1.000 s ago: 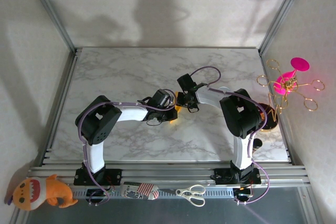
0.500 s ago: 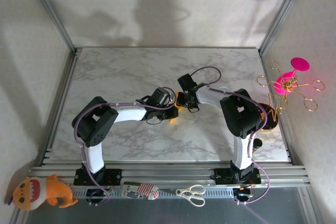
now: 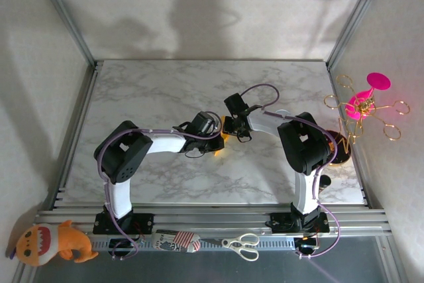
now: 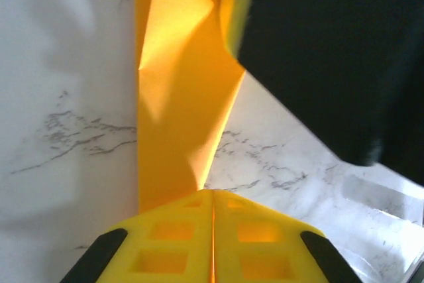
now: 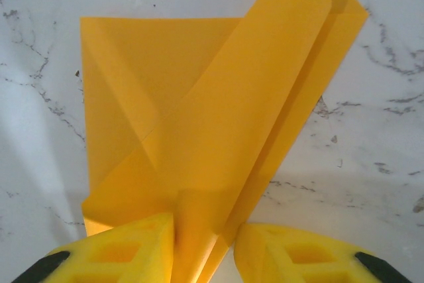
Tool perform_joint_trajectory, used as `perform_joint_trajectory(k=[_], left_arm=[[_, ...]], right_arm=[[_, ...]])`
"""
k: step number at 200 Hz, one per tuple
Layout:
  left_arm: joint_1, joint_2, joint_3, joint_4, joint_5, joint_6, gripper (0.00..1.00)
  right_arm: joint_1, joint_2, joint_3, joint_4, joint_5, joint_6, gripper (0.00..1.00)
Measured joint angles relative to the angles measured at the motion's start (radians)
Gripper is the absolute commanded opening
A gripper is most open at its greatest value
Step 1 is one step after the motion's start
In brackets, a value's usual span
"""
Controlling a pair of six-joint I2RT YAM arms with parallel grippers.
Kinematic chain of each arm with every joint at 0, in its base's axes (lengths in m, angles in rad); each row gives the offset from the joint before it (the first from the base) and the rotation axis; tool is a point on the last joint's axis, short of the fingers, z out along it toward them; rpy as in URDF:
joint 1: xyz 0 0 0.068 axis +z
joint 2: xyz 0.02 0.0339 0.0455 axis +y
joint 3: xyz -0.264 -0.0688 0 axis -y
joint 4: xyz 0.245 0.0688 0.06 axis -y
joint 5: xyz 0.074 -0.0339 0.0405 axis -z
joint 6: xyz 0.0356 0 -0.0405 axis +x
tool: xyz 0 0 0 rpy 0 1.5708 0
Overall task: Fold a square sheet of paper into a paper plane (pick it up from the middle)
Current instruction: Fold the wing for the fifth time at the center of the table.
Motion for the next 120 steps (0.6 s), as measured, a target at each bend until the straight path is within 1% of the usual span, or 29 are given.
perform_joint_trajectory(k=[35,85,106,120], left_arm=[[0.0,0.006,-0.004,0.002,0.0,0.0,0.04],[0.0,0.006,-0.009,0.009,-0.001,0.001,0.02],[0.0,0.006,-0.01,0.011,-0.001,0.004,0.02],[0.0,0.006,-0.011,0.012,0.0,0.005,0.02]], right_arm=[[-0.01,-0.009,-0.003,0.004,-0.018,0.005,0.36],[-0.056,-0.048,-0.033,0.051,-0.143,0.027,0.39],[-0.069,-0.053,-0.051,0.122,-0.182,0.028,0.39],[-0.072,-0.078,-0.079,0.166,-0.192,0.027,0.38]])
